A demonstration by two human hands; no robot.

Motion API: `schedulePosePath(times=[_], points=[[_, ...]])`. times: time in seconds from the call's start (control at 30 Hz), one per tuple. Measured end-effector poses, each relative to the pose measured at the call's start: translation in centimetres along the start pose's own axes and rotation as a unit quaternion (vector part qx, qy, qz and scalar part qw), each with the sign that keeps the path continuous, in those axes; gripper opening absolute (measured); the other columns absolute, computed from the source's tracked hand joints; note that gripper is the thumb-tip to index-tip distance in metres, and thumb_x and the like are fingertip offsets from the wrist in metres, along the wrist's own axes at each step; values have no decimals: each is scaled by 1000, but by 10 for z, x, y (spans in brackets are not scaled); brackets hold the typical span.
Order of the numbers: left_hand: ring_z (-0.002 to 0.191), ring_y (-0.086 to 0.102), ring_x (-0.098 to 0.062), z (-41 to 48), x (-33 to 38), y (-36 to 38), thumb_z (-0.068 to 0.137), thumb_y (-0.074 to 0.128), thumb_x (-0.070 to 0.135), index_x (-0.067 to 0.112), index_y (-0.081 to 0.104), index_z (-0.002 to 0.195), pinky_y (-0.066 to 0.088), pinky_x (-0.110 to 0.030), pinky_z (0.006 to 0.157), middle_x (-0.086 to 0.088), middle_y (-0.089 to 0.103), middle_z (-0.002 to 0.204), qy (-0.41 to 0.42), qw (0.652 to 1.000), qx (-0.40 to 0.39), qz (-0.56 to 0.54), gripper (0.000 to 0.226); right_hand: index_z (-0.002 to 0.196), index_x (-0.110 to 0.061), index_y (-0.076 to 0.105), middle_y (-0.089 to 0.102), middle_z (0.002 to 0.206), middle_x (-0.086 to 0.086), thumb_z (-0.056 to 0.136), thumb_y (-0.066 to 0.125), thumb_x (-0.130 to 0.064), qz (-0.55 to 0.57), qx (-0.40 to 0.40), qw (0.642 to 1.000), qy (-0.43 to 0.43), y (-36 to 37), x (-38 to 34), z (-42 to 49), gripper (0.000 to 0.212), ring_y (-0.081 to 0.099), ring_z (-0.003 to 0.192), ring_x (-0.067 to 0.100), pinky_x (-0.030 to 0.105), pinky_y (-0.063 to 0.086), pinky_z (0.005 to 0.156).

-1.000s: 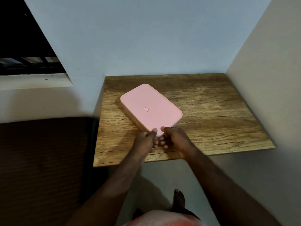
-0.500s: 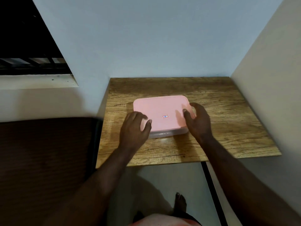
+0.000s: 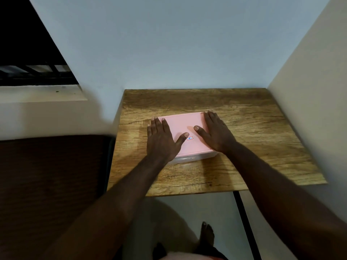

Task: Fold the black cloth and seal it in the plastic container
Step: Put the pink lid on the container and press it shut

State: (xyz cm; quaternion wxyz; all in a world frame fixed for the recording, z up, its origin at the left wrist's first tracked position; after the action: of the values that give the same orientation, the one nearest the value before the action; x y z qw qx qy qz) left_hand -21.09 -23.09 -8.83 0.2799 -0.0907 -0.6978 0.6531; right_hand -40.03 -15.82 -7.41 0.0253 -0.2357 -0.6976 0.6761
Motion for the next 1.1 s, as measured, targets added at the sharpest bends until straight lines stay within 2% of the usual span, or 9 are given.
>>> schedulePosePath(times=[0.13,0.33,0.6,0.67,0.73,0.8,0.9,0.97,1.1], points=[[148,-4,-38,0,0,2,68,-4,89,2,6,152,1,-48,121,-28,0,158,1,1000,-14,26,121,157,-11,4,3,165,7,82,17,-77,21,-11,1000,5,-1,-1,0,101,0,152,22,40,6,120],[148,-8,-36,4,2,-2,66,0,90,6,2,153,-3,-47,120,-24,-5,159,-6,999,-31,36,120,157,-16,0,-3,166,2,81,16,-78,26,-28,999,18,1,1,3,99,-4,152,20,42,4,119],[149,-2,-33,11,-9,-16,70,3,88,7,9,153,-1,-47,119,-22,1,160,20,998,-45,32,116,155,-5,11,8,165,9,88,44,-66,124,-27,992,4,-16,-11,-2,97,4,152,23,38,6,120],[149,-1,-34,5,-13,-22,72,1,87,7,10,152,-1,-49,119,-23,3,160,29,998,-39,30,114,156,-7,7,0,165,9,80,46,-75,95,-77,992,-15,-15,-9,-7,109,-3,152,22,40,4,123],[148,-4,-35,-11,-16,-26,72,0,86,6,8,152,-2,-48,120,-25,1,159,66,997,-32,33,114,157,-11,2,-6,165,9,71,49,-84,12,-113,991,-68,-8,-6,-19,122,-8,152,22,44,2,123],[147,-11,-35,-30,-18,-24,74,7,86,5,0,152,-5,-46,120,-24,-7,159,113,991,-56,49,112,156,-14,-7,-14,164,10,69,56,-83,-47,-129,984,-114,-3,-2,-32,128,-13,151,23,43,-5,121],[147,-15,-35,-47,-20,-13,85,41,71,7,-10,151,-7,-44,119,-23,-15,158,137,980,-98,105,105,154,-13,-16,-22,161,11,72,63,-76,-113,-130,976,-135,1,-6,-43,130,-19,149,26,39,-12,117],[147,-14,-36,-46,-22,-11,89,55,53,8,-11,151,-5,-44,119,-24,-14,158,132,977,-95,136,102,154,-9,-14,-18,162,16,80,64,-65,-149,-116,973,-130,2,-16,-43,121,-14,150,29,41,-7,120],[147,-11,-36,-43,-34,-16,92,58,39,11,-10,152,-2,-46,121,-22,-12,159,105,979,-87,150,95,154,-5,-8,-9,163,19,95,59,-34,-164,-84,976,-117,10,-38,-47,94,-7,151,30,42,1,123]])
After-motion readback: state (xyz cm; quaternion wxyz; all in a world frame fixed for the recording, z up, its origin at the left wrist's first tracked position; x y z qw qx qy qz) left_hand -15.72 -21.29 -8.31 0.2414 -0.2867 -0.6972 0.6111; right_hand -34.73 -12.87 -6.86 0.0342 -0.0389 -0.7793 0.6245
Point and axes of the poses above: each hand's wrist, its own z-axis towards the middle knuckle, its own y-axis out of the palm, x = y × z, the point moved 2 cm from there along z, towards the middle knuckle
